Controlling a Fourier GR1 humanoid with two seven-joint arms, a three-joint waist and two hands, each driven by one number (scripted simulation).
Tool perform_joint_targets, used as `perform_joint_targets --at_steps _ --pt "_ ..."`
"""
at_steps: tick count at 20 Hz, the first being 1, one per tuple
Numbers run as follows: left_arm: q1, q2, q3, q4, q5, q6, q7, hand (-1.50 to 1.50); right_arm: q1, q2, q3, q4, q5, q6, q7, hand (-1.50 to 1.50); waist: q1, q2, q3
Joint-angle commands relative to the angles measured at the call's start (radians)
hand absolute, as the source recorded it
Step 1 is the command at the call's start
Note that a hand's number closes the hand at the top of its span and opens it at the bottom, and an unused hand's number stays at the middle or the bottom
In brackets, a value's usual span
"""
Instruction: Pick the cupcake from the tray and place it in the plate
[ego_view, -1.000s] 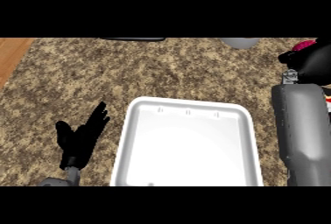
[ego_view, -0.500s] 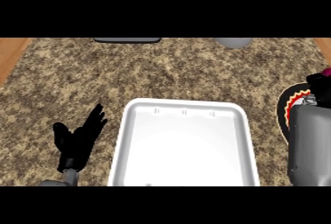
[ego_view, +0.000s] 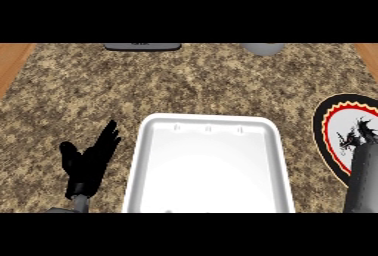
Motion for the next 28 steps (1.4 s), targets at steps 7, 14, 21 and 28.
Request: perform_joint_targets --at_steps 7,14,21,28 --pt "0.031 -0.010 -0.002 0.029 -0.012 -0.002 -0.012 0.00 0.020 -0.066 -0.219 0.223 -0.377 -0.003 0.008 -1.50 -0.010 0.000 -0.004" --pt "-0.019 -0.035 -0.008 0.054 -0.031 0.003 0.023 0.00 0.042 -0.219 -0.145 0.475 -0.814 -0.237 -0.314 -1.50 -0.002 0.002 -0.003" --pt "0.010 -0.005 0.035 0.046 -0.005 -0.030 0.004 0.00 0.115 -0.176 -0.076 0.289 -1.037 -0.448 -0.549 -1.50 -0.014 -0.004 -0.004" --pt "0.027 0.006 0.044 0.013 0.003 -0.054 0.035 0.00 0.239 -0.036 -0.006 0.033 -1.233 -0.491 -0.615 -1.50 -0.016 -0.007 -0.006"
